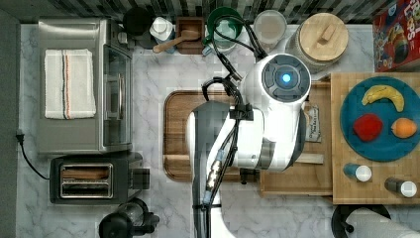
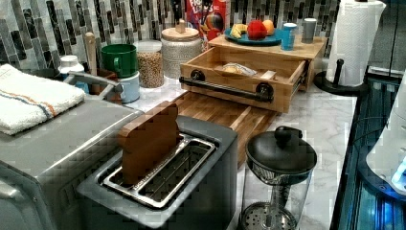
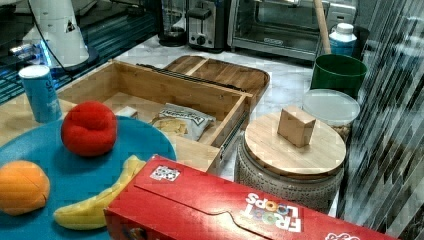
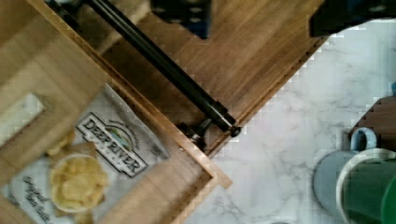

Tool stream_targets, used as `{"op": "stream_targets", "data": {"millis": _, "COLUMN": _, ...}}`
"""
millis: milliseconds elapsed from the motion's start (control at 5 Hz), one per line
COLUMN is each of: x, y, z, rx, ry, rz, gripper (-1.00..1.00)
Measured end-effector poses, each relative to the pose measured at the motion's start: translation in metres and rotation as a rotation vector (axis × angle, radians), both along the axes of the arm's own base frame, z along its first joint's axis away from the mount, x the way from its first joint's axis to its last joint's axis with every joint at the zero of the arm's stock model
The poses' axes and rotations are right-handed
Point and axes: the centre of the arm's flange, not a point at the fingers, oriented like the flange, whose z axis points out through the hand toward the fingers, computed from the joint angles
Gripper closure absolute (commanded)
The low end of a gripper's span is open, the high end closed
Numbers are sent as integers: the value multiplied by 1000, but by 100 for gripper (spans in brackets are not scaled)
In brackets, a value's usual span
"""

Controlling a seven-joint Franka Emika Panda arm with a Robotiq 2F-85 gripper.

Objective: Close the drawer.

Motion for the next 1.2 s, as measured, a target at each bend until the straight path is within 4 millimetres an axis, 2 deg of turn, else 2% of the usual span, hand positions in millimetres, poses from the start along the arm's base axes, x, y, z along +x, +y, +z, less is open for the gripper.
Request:
{"op": "stream_targets", "data": {"millis": 200, "x": -7, "y": 8, "z": -19, "rx": -29, "ry": 17, "rz": 99, "gripper": -100}}
{"op": "stream_targets", "data": {"millis": 400, "x": -20, "y": 22, "z": -43, "rx": -24, "ry": 65, "rz": 221, "gripper": 100}}
{"op": "stream_targets", "data": {"millis": 800, "x": -38, "y": 66, "z": -84, "rx": -39, "ry": -26, "rz": 450, "gripper": 100}}
{"op": "stream_targets", "data": {"millis": 1000, "x": -54, "y": 89, "z": -110, "rx": -34, "ry": 5, "rz": 562, "gripper": 100}}
{"op": "stream_targets", "data": {"millis": 1200, "x": -68, "y": 99, "z": -132, "rx": -33, "ry": 17, "rz": 652, "gripper": 100}}
